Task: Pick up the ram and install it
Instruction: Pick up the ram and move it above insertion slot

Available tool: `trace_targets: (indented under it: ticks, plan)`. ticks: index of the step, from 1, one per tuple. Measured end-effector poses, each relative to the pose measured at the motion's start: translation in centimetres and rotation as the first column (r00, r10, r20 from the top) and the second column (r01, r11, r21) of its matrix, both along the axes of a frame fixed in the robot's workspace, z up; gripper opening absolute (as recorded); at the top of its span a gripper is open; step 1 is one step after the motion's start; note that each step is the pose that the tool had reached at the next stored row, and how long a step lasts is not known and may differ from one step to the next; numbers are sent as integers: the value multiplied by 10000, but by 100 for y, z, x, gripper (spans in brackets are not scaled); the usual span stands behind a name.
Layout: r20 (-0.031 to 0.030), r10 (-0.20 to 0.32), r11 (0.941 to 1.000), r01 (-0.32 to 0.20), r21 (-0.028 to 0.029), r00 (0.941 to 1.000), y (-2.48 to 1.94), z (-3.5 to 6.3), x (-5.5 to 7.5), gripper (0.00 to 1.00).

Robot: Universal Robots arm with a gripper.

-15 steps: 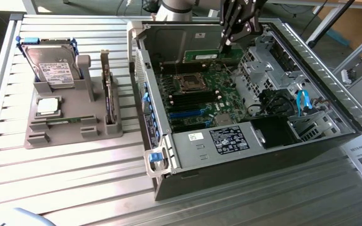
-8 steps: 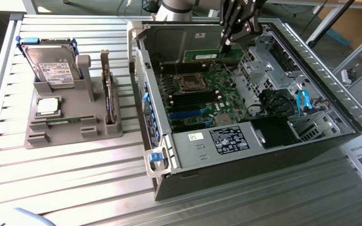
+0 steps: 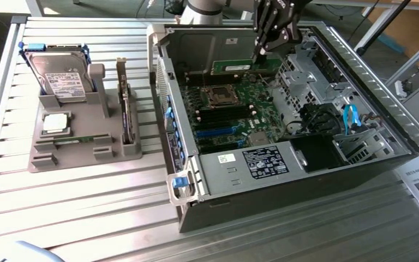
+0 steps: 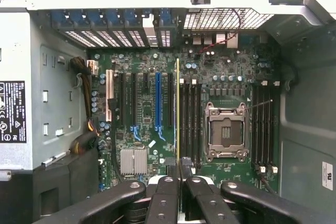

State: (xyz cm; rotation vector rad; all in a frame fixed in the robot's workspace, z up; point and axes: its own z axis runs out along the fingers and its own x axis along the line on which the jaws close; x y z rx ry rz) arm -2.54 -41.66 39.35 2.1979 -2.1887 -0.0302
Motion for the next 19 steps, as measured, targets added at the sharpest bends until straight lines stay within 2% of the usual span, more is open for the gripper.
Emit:
trace_targets:
  ticks: [13,19]
  plan:
    - [0,0,10000,0,-1,10000,0,-129,0,12]
    - [0,0,10000,0,-1,10000,0,-132,0,12]
